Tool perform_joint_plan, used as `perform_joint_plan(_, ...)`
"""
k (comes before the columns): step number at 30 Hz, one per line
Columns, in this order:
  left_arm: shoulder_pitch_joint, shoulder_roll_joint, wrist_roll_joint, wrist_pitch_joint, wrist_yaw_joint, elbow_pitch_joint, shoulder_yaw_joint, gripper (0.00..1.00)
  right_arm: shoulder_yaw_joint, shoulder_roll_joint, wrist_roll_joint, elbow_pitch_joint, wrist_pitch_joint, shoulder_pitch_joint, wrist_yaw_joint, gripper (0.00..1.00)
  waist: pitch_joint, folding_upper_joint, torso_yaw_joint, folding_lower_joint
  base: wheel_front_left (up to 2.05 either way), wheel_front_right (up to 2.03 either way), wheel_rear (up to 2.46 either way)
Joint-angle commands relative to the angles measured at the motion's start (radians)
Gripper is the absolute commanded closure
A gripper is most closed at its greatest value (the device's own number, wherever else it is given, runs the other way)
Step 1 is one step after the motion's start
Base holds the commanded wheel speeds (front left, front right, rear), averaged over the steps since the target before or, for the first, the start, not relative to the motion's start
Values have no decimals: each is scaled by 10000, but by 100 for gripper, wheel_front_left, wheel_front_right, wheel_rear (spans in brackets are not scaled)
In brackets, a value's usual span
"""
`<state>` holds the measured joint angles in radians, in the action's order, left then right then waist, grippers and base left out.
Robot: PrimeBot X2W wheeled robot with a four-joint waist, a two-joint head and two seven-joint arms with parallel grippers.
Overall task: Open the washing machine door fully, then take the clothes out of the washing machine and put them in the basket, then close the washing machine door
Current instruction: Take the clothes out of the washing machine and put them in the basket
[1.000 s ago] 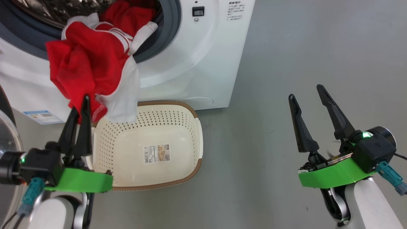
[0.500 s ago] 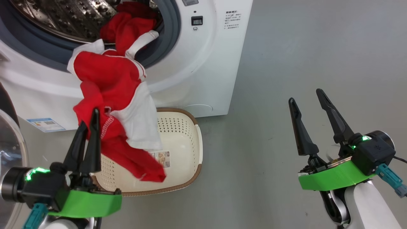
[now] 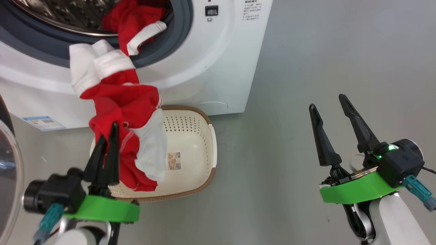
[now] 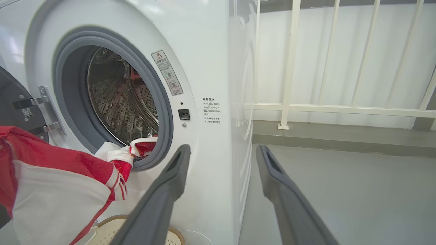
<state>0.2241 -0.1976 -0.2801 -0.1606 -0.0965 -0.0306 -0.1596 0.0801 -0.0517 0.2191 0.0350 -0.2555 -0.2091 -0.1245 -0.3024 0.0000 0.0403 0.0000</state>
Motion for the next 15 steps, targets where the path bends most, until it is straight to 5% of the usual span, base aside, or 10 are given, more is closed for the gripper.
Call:
perform_joint_plan(1,567,-105,-125,-163,105,105,309,100,249,15,6,-278,-63,-162,-62,0,-278,0,1,0,0,0,0)
perform_joint_plan(15,3005,356,-799,-964,1029,4489,596,100,152,15,-23,-436,-63,-470,-62,0,-1381,0,51,0,0,0,0)
